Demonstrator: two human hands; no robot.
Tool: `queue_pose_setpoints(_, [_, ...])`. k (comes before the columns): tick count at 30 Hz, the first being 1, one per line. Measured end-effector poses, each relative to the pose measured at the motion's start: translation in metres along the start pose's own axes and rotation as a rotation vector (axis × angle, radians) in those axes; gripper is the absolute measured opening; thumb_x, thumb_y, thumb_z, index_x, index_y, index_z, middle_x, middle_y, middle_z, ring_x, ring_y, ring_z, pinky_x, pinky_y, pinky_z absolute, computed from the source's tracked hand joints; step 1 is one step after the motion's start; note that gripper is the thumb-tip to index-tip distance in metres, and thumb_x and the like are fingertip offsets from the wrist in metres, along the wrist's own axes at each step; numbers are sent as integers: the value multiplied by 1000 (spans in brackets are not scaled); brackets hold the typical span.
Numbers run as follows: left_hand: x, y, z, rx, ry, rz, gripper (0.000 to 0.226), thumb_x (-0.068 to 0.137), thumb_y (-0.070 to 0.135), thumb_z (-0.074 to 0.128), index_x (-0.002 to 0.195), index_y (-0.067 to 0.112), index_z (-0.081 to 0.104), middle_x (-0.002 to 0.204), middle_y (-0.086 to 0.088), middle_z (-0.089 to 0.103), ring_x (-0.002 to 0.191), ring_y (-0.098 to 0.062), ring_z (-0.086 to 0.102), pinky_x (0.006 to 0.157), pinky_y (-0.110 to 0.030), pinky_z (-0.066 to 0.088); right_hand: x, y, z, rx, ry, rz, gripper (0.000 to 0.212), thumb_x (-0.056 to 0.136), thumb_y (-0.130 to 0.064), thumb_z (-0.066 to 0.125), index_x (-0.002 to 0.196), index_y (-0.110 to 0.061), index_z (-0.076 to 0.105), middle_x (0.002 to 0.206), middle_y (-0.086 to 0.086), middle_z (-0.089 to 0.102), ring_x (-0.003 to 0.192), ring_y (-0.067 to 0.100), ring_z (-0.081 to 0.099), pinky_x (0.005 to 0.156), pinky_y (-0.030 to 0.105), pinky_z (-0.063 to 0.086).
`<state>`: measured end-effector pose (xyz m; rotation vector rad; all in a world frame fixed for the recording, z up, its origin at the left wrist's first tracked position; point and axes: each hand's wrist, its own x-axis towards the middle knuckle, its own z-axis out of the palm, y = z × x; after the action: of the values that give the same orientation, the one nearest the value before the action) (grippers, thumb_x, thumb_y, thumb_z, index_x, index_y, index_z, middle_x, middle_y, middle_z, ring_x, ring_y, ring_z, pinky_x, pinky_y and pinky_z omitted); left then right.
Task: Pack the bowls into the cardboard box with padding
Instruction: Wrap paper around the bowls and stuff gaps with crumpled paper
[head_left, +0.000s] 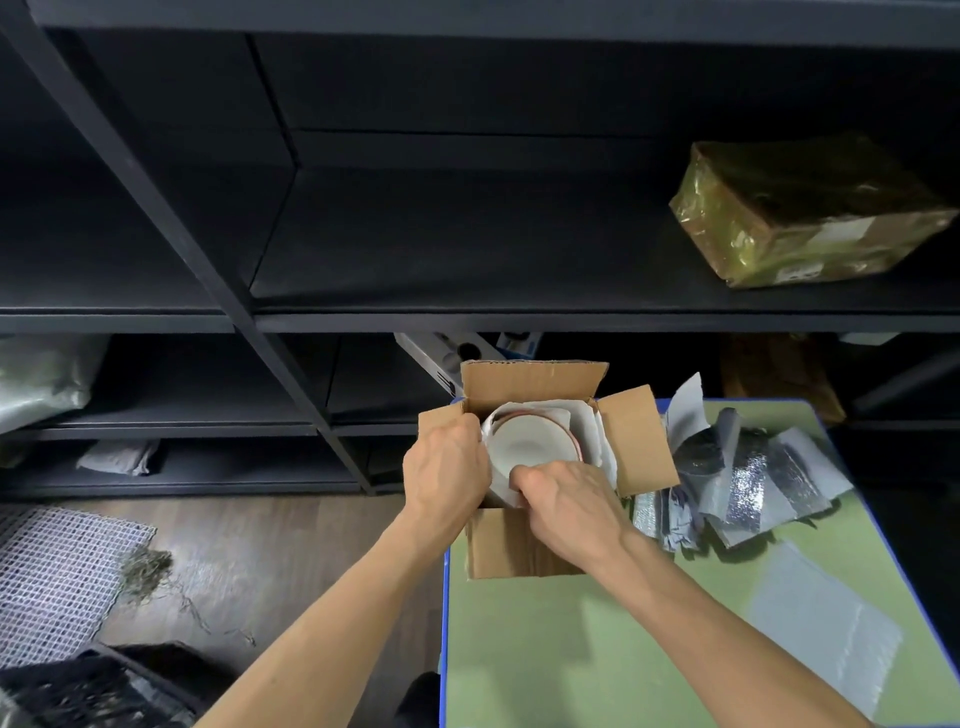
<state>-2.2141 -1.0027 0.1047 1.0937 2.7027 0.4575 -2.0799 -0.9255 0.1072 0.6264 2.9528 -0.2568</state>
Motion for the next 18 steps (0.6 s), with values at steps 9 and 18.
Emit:
queue_pose_setpoints(9, [2,-10,16,-21,146,57,19,94,26,54,86,15,68,96,-1,62,91,-17,53,68,-27,36,5,5,-1,-39,8,5,20,73,0,52,81,-16,61,73,8,63,76,37,59,56,35,30])
queue_pose_setpoints(18, [-4,-16,22,-37,136,42,26,98,38,52,88,20,67,95,1,57,88,-15,48,71,-28,43,-1,7,-2,-81,-20,42,24,78,0,49,91,-15,62,82,7,65,75,34,54,59,34,31])
